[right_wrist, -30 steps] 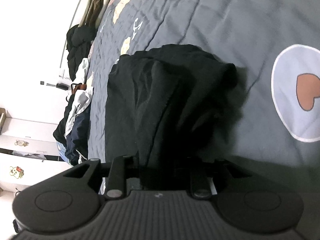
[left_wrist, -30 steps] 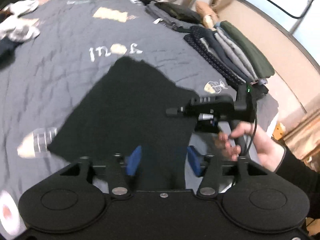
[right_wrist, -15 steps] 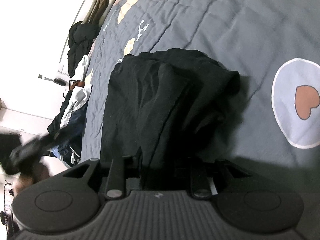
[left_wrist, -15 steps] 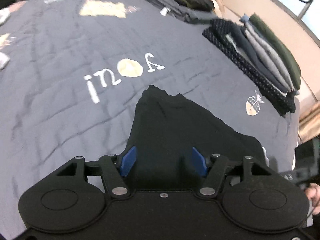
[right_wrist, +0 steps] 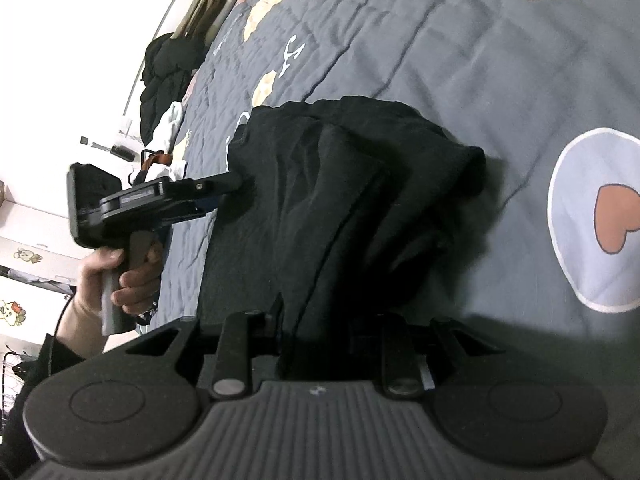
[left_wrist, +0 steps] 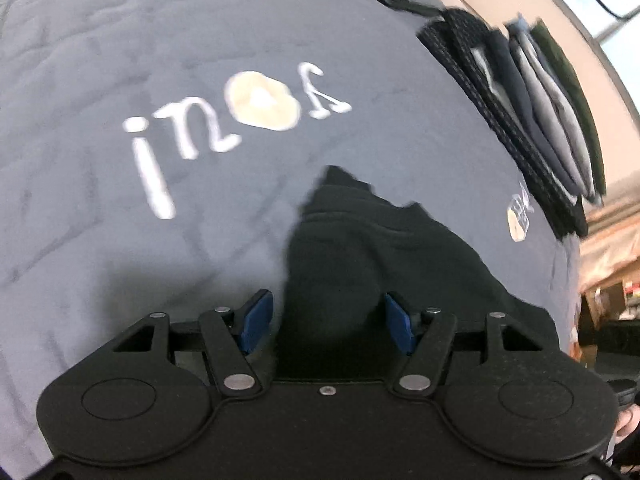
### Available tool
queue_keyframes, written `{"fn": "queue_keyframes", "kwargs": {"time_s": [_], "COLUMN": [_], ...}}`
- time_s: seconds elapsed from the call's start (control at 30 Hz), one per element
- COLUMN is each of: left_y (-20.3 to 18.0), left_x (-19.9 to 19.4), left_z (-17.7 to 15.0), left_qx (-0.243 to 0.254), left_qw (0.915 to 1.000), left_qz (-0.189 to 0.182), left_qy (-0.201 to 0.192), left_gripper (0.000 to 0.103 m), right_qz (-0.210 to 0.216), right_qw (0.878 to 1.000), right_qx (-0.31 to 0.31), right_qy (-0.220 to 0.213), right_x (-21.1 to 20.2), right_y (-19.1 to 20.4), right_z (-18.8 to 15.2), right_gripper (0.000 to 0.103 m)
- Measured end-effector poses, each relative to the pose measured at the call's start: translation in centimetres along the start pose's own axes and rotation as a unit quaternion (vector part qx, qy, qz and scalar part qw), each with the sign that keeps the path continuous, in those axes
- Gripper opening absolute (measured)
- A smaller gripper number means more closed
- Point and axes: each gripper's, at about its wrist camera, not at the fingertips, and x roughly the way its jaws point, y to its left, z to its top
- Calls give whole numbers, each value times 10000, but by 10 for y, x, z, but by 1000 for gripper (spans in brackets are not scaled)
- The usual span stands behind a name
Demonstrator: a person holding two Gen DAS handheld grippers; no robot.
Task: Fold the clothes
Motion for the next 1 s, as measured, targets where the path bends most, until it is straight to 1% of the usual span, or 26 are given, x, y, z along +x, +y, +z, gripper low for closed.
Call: {"fn": "queue_keyframes", "kwargs": {"time_s": [0.1,0.17,0.3,0.4,0.43,0.5,0.53,0.57,0.67,0.77,0.9,0.97,1.0], "left_y": [4,0,-7,-9,-10,-12,-12,-12,-15,-19,-8,2,7], "left_x": [3,11,28,36,37,37,33,28,6,-22,-72,-96,-107], "left_z": [-3,-2,10,15,14,13,10,8,-1,-12,-36,-52,-60], "left_qx": [7,110,166,170,197,246,260,274,332,306,-34,-274,-399], "left_qw": [9999,9994,9983,9982,9983,9981,9978,9974,9943,9885,9765,9683,9636], "left_qz": [-143,-281,-551,-571,-546,-501,-492,-482,-445,-383,-76,161,289], "left_qy": [74,141,84,-26,-94,-242,-355,-468,-912,-1431,-2153,-2477,-2628], "left_gripper": [60,60,60,60,58,30,13,10,8,8,8,8,8], "right_qz": [-6,-21,-33,-42,-46,-43,-39,-35,-18,-9,135,276,260], "right_qw": [10000,10000,10000,10000,9999,9999,9999,9999,9998,9993,9982,9973,9962], "right_qx": [-17,-45,-67,-85,-92,-96,-95,-95,-191,-364,-575,-650,-778], "right_qy": [-1,-11,-25,-29,-29,-16,-7,2,15,-32,-132,-224,-287], "right_x": [0,0,-1,-1,-1,-1,-1,-1,-1,1,12,16,17], "right_y": [1,2,2,1,1,1,1,1,3,9,20,25,28], "right_z": [-1,-1,-2,-3,-3,-2,-2,-1,1,3,11,17,19], "right_gripper": [25,25,25,25,25,25,25,25,25,26,26,26,28]}}
